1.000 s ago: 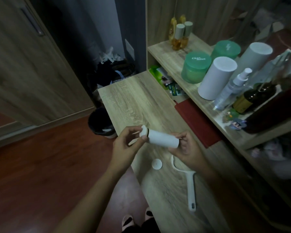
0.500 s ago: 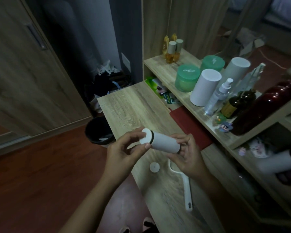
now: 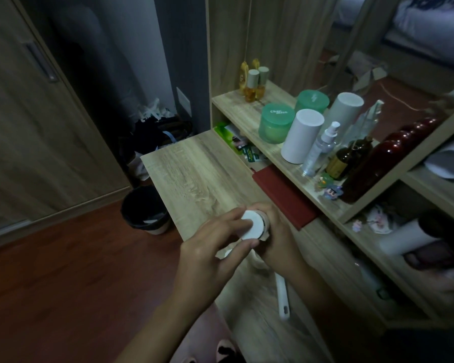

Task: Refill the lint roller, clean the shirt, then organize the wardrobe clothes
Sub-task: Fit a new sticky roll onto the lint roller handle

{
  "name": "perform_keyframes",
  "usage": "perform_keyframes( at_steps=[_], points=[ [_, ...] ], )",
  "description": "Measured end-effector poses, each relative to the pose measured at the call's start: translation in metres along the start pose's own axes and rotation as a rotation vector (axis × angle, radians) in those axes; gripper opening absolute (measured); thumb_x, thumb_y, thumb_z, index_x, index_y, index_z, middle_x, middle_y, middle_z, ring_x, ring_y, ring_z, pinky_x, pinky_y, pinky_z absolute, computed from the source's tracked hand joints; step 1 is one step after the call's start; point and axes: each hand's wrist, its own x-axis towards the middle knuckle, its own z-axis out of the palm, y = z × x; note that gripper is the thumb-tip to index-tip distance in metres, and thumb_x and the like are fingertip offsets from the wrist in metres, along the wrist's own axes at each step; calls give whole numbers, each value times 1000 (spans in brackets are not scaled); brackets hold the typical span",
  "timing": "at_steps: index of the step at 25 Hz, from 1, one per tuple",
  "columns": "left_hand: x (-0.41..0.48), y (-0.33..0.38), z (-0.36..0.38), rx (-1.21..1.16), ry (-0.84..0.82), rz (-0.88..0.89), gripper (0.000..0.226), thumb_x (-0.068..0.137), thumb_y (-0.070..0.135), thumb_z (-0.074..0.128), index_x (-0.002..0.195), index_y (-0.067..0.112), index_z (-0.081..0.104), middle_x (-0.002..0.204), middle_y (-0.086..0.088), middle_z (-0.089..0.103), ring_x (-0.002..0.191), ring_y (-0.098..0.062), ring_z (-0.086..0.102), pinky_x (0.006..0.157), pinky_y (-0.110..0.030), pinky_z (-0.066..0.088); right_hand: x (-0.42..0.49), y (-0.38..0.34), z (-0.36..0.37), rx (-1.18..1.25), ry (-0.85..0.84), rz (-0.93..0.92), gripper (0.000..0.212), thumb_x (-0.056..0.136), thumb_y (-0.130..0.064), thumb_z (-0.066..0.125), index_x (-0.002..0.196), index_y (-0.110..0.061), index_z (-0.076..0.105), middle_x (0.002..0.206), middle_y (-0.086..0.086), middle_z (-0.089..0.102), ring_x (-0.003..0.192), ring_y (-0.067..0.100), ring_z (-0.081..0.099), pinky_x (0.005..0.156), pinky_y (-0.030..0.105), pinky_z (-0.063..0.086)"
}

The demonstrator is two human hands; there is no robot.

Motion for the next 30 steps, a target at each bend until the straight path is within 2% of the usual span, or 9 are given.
perform_keyframes(
  at_steps=[3, 6, 11, 14, 20, 27, 30],
  points=[
    [-2, -1, -2, -54, 8, -38, 24, 78, 27, 72, 100, 21, 66, 115, 3, 66, 105, -7, 64, 74, -28, 58, -2, -1, -1, -47, -38, 25, 44, 69, -27, 65, 105, -39, 43, 101, -19, 51, 97, 10, 56, 80, 27, 49],
    [-4, -2, -3, -142, 19, -115, 24, 75, 27, 74, 97, 19, 69, 114, 1, 68, 106, -7, 64, 73, -27, 59, -2, -1, -2, -97, -50, 20, 53, 70, -14, 72, 106, -38, 43, 103, -15, 52, 99, 13, 55, 80, 33, 50],
    [-7, -9, -6, -411, 36, -361, 23, 68, 29, 75, 91, 23, 73, 115, 10, 68, 112, -8, 62, 77, -21, 55, 1, -6, -9, -296, -52, -112, 52, 67, -23, 70, 109, -33, 41, 105, 2, 59, 95, 20, 56, 74, 36, 50],
    [-11, -12, -6, -436, 50, -382, 24, 67, 30, 75, 90, 23, 73, 116, 9, 67, 112, -9, 62, 77, -22, 55, 2, -7, -10, -373, -57, -154, 51, 67, -25, 68, 110, -32, 41, 103, 3, 60, 93, 21, 57, 71, 36, 50],
    [-15, -12, -7, -470, 63, -384, 21, 67, 28, 75, 88, 29, 74, 113, 14, 68, 111, -9, 62, 76, -18, 54, 2, -8, -12, -511, -62, -214, 58, 64, -17, 77, 110, -28, 43, 100, 4, 61, 87, 22, 56, 62, 35, 49],
    [-15, -13, -2, -393, 23, -350, 26, 68, 32, 73, 91, 44, 73, 110, 31, 63, 110, -4, 61, 90, -16, 48, 2, -9, -15, -507, -64, -216, 60, 63, -13, 79, 108, -28, 43, 99, 4, 60, 87, 21, 56, 62, 38, 51],
    [-11, -15, -3, -368, -10, -357, 26, 69, 33, 71, 94, 40, 72, 110, 35, 61, 110, -1, 61, 91, -13, 45, 2, -8, -16, -530, -69, -217, 60, 63, -15, 78, 110, -27, 43, 99, 5, 60, 87, 21, 56, 62, 37, 51]
  ],
)
